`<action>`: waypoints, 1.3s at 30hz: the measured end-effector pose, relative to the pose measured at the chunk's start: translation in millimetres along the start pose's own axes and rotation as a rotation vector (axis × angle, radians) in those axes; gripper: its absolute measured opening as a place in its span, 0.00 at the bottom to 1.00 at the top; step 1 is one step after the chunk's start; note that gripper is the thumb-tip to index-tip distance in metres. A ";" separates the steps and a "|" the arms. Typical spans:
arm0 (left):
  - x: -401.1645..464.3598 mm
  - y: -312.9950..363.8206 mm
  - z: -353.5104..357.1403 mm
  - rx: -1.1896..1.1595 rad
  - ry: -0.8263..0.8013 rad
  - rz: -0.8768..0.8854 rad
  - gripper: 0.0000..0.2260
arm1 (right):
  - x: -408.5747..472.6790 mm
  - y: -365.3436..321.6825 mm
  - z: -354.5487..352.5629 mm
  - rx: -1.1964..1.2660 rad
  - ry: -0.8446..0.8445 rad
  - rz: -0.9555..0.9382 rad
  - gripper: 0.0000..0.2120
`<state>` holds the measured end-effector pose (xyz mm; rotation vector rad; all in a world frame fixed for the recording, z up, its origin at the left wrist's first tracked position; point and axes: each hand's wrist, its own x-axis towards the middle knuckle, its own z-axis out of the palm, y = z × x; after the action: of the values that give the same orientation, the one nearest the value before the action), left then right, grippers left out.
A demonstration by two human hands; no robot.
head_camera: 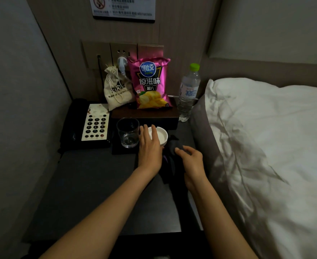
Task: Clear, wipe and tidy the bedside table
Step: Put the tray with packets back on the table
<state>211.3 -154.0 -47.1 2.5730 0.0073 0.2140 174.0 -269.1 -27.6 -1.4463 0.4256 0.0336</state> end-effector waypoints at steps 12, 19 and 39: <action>-121.6 44.1 -58.1 -0.698 -0.111 -0.008 0.20 | -104.9 -13.4 -57.6 0.517 -0.308 0.164 0.25; -183.4 103.2 -73.4 -0.855 -0.141 0.024 0.21 | -174.5 -23.7 -109.2 0.285 -0.096 -0.060 0.08; -263.0 167.7 -98.8 -0.988 -0.297 0.130 0.12 | -231.1 -54.5 -250.7 -1.211 0.748 -0.269 0.15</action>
<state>-70.0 -256.9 84.5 1.5948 -0.3000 -0.1084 -90.4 -464.5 78.1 -2.7043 0.8919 -0.5725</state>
